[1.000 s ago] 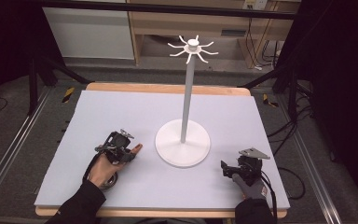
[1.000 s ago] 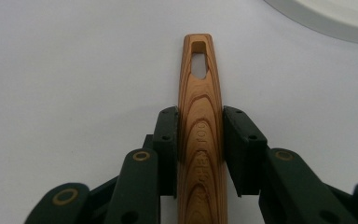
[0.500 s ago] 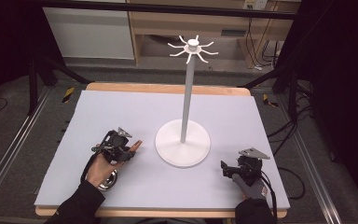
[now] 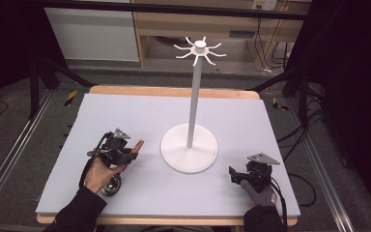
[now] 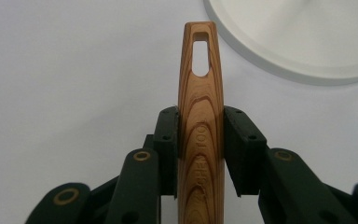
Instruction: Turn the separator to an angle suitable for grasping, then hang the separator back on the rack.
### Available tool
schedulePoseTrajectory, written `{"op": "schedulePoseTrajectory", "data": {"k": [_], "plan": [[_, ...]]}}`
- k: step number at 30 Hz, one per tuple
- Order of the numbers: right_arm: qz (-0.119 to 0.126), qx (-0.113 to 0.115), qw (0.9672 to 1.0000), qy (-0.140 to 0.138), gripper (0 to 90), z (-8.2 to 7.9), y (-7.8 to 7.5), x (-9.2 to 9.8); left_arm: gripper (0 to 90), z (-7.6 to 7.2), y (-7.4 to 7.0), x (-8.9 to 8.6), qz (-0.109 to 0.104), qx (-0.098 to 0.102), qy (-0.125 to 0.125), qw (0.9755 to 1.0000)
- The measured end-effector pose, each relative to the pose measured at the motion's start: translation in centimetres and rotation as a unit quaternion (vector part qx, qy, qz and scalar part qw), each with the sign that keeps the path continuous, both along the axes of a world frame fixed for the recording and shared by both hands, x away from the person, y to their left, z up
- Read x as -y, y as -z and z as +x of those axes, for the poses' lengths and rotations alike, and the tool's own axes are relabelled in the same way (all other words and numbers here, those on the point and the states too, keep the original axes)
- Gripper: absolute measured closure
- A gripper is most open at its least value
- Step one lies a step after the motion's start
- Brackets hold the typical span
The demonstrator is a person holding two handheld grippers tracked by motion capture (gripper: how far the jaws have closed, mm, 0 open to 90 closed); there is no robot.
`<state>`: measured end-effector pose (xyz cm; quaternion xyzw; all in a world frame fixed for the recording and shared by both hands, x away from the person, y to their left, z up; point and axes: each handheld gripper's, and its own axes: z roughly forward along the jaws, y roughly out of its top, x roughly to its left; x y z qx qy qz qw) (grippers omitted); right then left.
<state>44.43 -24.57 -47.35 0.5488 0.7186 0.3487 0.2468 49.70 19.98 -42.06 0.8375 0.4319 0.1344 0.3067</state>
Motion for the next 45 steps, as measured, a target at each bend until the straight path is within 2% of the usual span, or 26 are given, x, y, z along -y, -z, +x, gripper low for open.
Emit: {"op": "schedulePoseTrajectory", "data": {"k": [6, 10, 14, 17, 20, 24, 30, 31, 33, 34, 36, 39, 45], "plan": [[0.0, 0.0, 1.0, 0.001, 6.2, 0.0, 0.0, 0.0, 67.1, -0.5, -1.6, -1.0, -0.022, 0.018, -0.006, 0.9996], [0.001, 0.001, 1.0, 0.001, 6.2, 0.0, 0.0, 0.0, 67.1, -0.9, -2.5, -1.6, -0.037, 0.039, -0.013, 0.9985], [0.001, 0.003, 1.0, 0.003, 6.2, -0.1, -0.1, 0.0, 67.1, -1.4, -3.3, -1.9, -0.053, 0.067, -0.021, 0.9961], [0.0, 0.003, 1.0, 0.004, 6.2, 0.0, -0.1, 0.0, 67.1, -1.8, -3.8, -2.1, -0.067, 0.09, -0.026, 0.9934], [0.001, 0.004, 1.0, 0.005, 6.2, -0.1, -0.1, 0.0, 67.1, -2.0, -4.2, -2.4, -0.077, 0.104, -0.026, 0.9912], [0.003, 0.005, 1.0, 0.006, 6.1, -0.1, -0.1, 0.1, 67.1, -2.5, -4.9, -2.8, -0.104, 0.131, -0.036, 0.9853], [-0.001, 0.007, 0.9999, 0.009, 6.1, -0.1, -0.2, 0.2, 67.1, -3.2, -5.8, -3.2, -0.125, 0.159, -0.042, 0.9785], [-0.001, 0.008, 0.9999, 0.009, 6.1, -0.1, -0.2, 0.2, 67.1, -3.4, -5.9, -3.2, -0.129, 0.167, -0.042, 0.9765], [-0.001, 0.008, 0.9999, 0.009, 6.1, -0.1, -0.2, 0.2, 67.1, -3.7, -6.3, -3.3, -0.136, 0.175, -0.041, 0.9743], [0.0, 0.008, 0.9999, 0.009, 6.1, -0.1, -0.2, 0.2, 67.1, -3.9, -6.5, -3.3, -0.141, 0.183, -0.042, 0.9721], [-0.001, 0.008, 0.9999, 0.009, 6.1, -0.1, -0.2, 0.2, 67.1, -4.1, -6.9, -3.3, -0.144, 0.185, -0.039, 0.9713], [0.0, 0.008, 0.9999, 0.008, 6.1, -0.1, -0.2, 0.2, 67.1, -4.5, -7.4, -3.4, -0.151, 0.194, -0.037, 0.9686], [-0.001, 0.01, 0.9999, 0.011, 6.1, -0.1, -0.2, 0.2, 67.1, -5.3, -8.4, -3.5, -0.168, 0.213, -0.035, 0.9619]]}}
